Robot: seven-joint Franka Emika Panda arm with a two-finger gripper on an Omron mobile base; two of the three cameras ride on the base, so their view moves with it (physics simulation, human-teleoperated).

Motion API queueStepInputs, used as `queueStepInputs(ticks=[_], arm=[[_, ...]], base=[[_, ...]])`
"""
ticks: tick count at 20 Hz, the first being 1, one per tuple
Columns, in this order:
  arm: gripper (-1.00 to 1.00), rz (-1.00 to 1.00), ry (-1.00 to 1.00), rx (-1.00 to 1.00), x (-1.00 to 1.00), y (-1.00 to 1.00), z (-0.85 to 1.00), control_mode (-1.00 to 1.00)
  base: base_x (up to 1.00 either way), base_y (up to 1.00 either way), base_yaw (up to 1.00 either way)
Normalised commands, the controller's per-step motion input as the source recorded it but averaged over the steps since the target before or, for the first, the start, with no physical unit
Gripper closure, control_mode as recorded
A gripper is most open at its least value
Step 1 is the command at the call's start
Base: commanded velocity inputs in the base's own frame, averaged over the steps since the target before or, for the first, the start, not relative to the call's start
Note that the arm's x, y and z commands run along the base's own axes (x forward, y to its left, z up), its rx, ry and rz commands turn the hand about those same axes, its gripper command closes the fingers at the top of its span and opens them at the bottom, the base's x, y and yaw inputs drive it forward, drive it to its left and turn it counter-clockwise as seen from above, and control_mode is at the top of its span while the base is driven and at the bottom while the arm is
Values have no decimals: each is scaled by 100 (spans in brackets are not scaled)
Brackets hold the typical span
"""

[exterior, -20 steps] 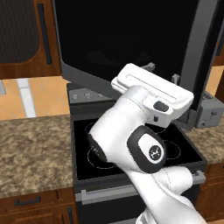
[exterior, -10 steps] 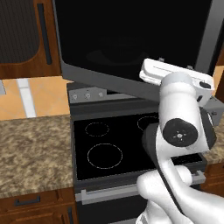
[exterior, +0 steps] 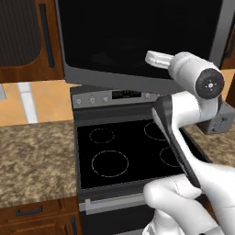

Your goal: Pick the sweet potato from the sink and place it in the bowl. Then pick the bowl and place it in the microwave. Then close the microwave door and press the start button.

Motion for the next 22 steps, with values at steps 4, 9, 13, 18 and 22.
queueStepInputs(ticks=[4, 9, 13, 18, 22], arm=[[-100, 11, 29, 3, 100, 0, 0, -100], [-100, 16, 21, 1, 100, 0, -11, -100], [-100, 18, 9, 0, 94, 0, -33, -100], [-100, 15, 2, 0, 72, 0, -42, -100], [-100, 12, 3, 0, 42, 0, -41, -100]], base=[[0, 0, 0], [0, 0, 0], [0, 0, 0], [0, 0, 0], [0, 0, 0]])
